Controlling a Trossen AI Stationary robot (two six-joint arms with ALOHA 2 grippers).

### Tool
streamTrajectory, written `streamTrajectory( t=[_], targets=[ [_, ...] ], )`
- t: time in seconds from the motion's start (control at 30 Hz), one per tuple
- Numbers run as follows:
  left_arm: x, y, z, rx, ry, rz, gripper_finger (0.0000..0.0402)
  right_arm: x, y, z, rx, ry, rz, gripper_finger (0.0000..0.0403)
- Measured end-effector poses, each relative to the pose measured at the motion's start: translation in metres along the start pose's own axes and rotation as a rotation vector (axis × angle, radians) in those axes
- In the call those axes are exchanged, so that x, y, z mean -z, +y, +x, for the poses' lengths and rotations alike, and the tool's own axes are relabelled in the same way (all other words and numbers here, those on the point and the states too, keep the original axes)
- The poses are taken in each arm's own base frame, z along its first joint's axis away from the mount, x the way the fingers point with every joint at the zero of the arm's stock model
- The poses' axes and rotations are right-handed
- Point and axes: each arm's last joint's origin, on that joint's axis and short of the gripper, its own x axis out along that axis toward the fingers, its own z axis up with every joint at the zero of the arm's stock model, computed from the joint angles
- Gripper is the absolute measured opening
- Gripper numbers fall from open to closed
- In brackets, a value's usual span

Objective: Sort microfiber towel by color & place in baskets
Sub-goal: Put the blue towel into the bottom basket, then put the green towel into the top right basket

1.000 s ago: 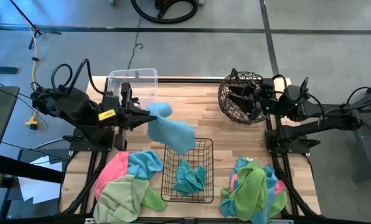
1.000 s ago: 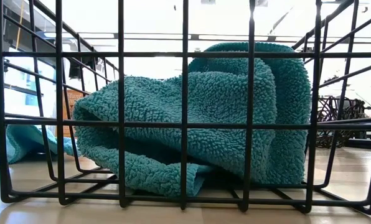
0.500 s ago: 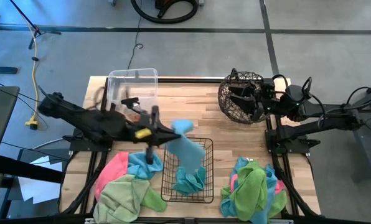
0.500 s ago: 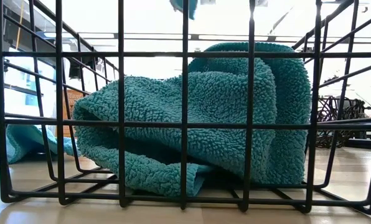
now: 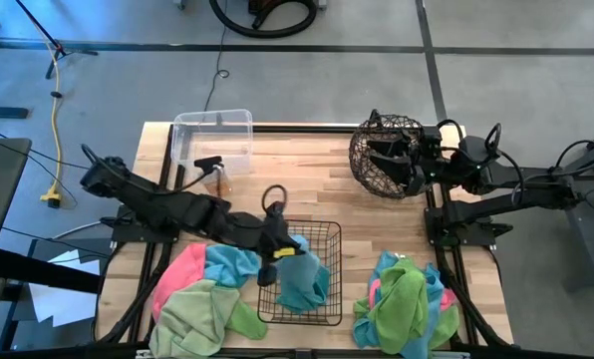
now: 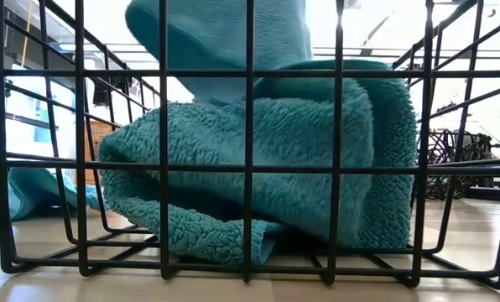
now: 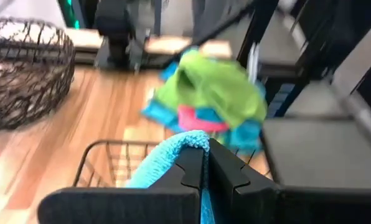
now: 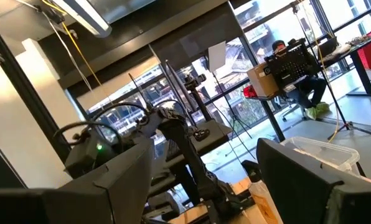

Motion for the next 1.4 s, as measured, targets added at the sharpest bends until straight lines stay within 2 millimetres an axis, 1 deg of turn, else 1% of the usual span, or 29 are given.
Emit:
streamTrajectory(
  t=[0.07, 0.17, 0.23, 0.3, 0.47, 0.63, 0.73, 0.83, 1.0, 1.17, 1.27, 1.4],
  targets=[
    [-0.003, 0.003, 0.005, -0.023, 0.050, 0.033, 0.0000, 0.000, 0.000, 0.000, 0.000, 0.000, 0.000, 0.0280],
    [-0.007, 0.008, 0.015, -0.047, 0.073, 0.073, 0.0000, 0.000, 0.000, 0.000, 0.001, 0.001, 0.000, 0.0280],
    [-0.007, 0.012, 0.024, -0.034, 0.088, 0.092, 0.0000, 0.000, 0.000, 0.000, -0.001, 0.002, 0.000, 0.0280],
    [-0.002, 0.015, 0.034, -0.017, 0.125, 0.100, 0.0000, 0.000, 0.000, 0.000, -0.009, 0.007, 0.000, 0.0280],
    [0.023, 0.019, 0.068, 0.033, 0.285, 0.109, 0.0000, 0.001, 0.000, 0.000, -0.019, 0.015, -0.001, 0.0280],
    [0.051, 0.018, 0.106, 0.018, 0.402, 0.115, 0.0005, 0.001, 0.000, 0.000, -0.021, 0.020, -0.001, 0.0280],
    [0.066, 0.019, 0.122, 0.008, 0.454, 0.095, 0.0021, 0.001, 0.001, 0.000, -0.031, 0.027, -0.001, 0.0280],
    [0.075, 0.018, 0.130, 0.029, 0.499, 0.098, 0.0047, 0.003, 0.000, 0.000, -0.027, 0.042, -0.004, 0.0280],
    [0.072, 0.019, 0.126, 0.047, 0.502, 0.064, 0.0115, 0.005, -0.001, 0.000, -0.017, 0.067, -0.007, 0.0280],
    [0.058, 0.025, 0.109, 0.062, 0.487, 0.011, 0.0181, 0.005, -0.001, 0.000, -0.016, 0.070, -0.008, 0.0280],
    [0.052, 0.033, 0.091, 0.054, 0.531, -0.011, 0.0209, 0.005, -0.001, 0.000, -0.020, 0.070, -0.006, 0.0280],
    [0.038, 0.047, 0.057, 0.011, 0.541, -0.029, 0.0224, 0.005, 0.000, 0.000, -0.039, 0.070, -0.004, 0.0280]
  ],
)
